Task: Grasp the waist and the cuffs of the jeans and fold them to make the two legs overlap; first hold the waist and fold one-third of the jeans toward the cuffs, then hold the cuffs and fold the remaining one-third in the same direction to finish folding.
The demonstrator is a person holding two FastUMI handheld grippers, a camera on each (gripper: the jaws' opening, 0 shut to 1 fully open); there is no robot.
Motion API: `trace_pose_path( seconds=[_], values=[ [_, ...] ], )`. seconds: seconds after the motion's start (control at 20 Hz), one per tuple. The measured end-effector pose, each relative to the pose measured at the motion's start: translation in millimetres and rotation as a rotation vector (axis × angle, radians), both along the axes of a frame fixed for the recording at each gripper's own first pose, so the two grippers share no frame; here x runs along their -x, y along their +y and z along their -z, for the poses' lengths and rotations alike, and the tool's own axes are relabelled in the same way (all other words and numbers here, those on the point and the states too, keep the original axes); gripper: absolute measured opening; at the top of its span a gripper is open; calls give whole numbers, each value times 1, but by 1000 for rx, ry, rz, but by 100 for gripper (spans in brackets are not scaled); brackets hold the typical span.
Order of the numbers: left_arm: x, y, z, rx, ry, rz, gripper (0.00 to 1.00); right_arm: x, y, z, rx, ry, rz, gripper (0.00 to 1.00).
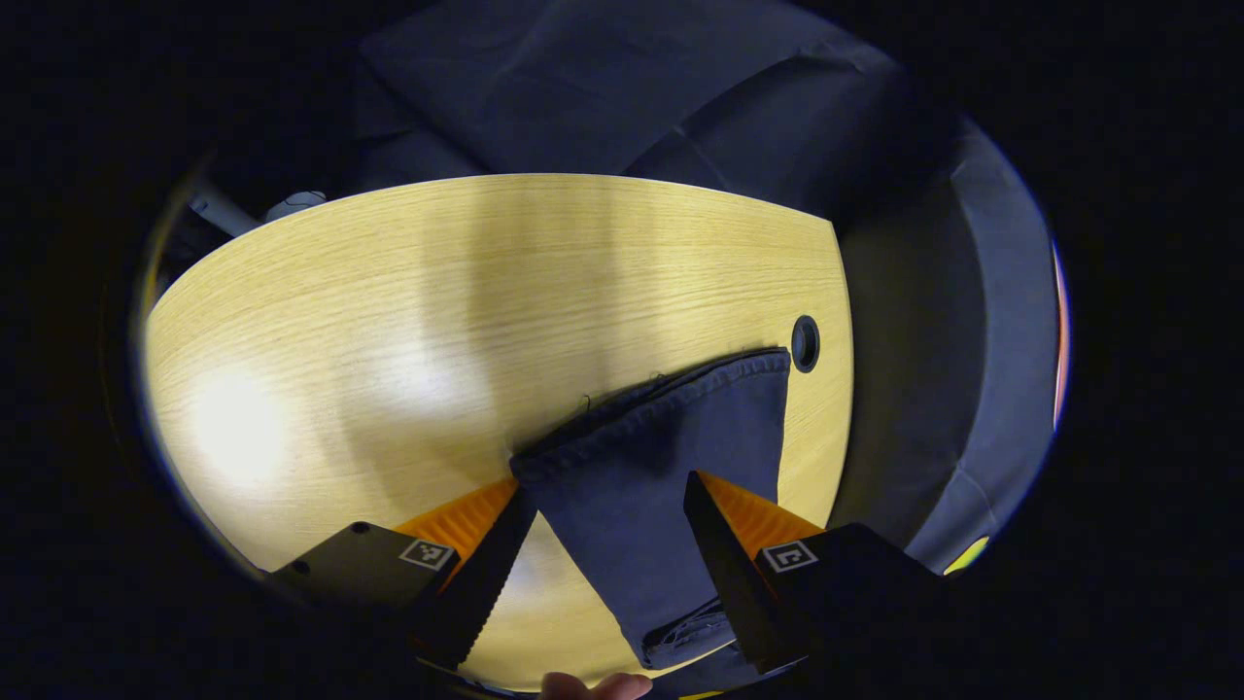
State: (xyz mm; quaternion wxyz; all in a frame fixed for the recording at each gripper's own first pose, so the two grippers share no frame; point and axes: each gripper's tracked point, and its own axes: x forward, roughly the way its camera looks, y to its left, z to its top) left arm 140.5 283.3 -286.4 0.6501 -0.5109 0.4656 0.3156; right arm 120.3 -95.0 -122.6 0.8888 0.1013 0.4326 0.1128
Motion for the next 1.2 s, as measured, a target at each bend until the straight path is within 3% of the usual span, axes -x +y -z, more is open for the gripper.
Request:
trace_pose_path(
  seconds=[0.15, 0.3, 0.4, 0.45, 0.5, 0.6, 0.75, 0.95, 1.2],
  values=[
    [-3, -4, 5, -32, 49, 49, 97, 8, 2, 10, -38, 51, 21, 98],
    [6, 4, 12, -66, 71, -37, 89, 23, -6, 20, -47, 78, 39, 98],
    [5, 5, 17, -41, 43, -123, 37, 29, -11, 21, -56, 87, 56, 98],
    [2, 0, 17, -25, 12, -151, 37, 31, -15, 22, -57, 88, 64, 98],
    [1, -1, 17, -19, -22, -172, 25, 31, -19, 22, -54, 87, 74, 98],
    [4, -1, 14, -46, -62, -158, 14, 35, -28, 20, -45, 75, 89, 98],
    [2, -5, 1, -131, -125, -53, 8, 43, -41, 14, -23, 49, 98, 99],
    [-11, -21, -45, -203, -252, 29, 6, 58, -51, 9, -20, 31, 109, 98],
    [-45, -83, -145, -383, -434, 276, 5, 74, -68, -16, 4, -51, 132, 98]
  ],
)
